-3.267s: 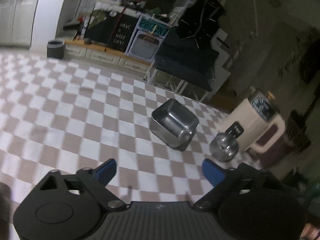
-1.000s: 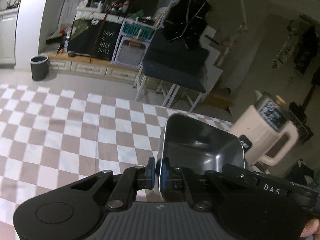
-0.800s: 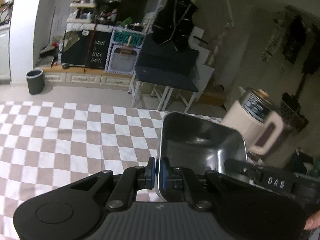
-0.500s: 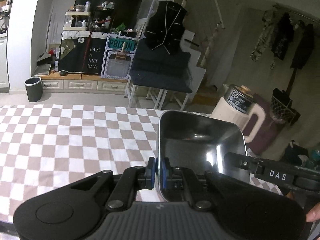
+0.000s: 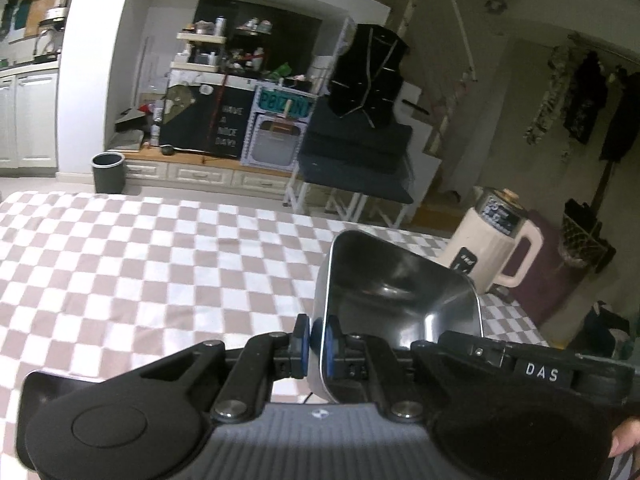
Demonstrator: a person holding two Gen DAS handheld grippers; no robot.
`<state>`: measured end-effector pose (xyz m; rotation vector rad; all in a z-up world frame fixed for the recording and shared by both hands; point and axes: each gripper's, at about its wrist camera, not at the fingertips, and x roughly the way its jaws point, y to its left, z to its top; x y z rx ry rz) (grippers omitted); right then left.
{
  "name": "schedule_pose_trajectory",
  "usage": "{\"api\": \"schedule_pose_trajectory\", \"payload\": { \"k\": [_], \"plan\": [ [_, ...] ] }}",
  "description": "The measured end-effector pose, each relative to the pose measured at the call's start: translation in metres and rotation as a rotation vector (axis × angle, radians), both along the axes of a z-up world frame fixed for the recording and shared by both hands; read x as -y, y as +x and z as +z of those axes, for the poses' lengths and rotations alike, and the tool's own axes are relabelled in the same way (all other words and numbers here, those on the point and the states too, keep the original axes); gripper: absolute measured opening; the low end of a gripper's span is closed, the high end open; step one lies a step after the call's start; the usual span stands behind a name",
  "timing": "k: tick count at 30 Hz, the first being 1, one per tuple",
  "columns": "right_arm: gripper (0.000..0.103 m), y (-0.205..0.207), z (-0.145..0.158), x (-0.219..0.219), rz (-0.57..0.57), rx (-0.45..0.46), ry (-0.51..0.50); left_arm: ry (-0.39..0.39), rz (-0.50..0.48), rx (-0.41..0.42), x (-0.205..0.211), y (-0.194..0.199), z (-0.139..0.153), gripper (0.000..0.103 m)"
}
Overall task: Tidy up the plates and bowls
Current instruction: 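Lift the second steel tray with the left tool and carry it, then carry the second tray with the left tool over the first tray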
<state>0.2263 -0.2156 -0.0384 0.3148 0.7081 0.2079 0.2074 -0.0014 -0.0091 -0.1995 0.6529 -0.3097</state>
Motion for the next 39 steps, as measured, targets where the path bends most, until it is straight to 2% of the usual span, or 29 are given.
{"api": "schedule_pose_trajectory", "payload": {
  "k": [3,8,13,19,24,30,39],
  "plan": [
    [0.011,0.009,-0.006,-0.010,0.016,-0.042,0.035,0.018,0.024,0.006,-0.012,-0.005,-0.003,0.008],
    [0.010,0.021,-0.014,-0.037,0.065,-0.073,0.034,0.056,0.079,-0.008,-0.036,-0.012,-0.008,0.008],
    [0.010,0.031,-0.025,-0.058,0.098,-0.114,0.065,0.058,0.132,-0.028,-0.064,-0.020,-0.009,0.009],
    [0.010,0.032,-0.028,-0.089,0.166,-0.133,0.066,0.089,0.202,-0.026,-0.094,-0.034,-0.009,0.010],
    [0.011,0.033,-0.034,-0.108,0.222,-0.157,0.084,0.071,0.257,-0.049,-0.124,-0.040,-0.014,0.010],
    [0.010,0.044,-0.040,-0.119,0.252,-0.198,0.147,0.068,0.293,-0.039,-0.147,-0.052,-0.014,0.010],
    [0.009,0.056,-0.057,-0.141,0.272,-0.263,0.170,0.118,0.328,-0.105,-0.168,-0.051,-0.035,0.010]
  ]
}}
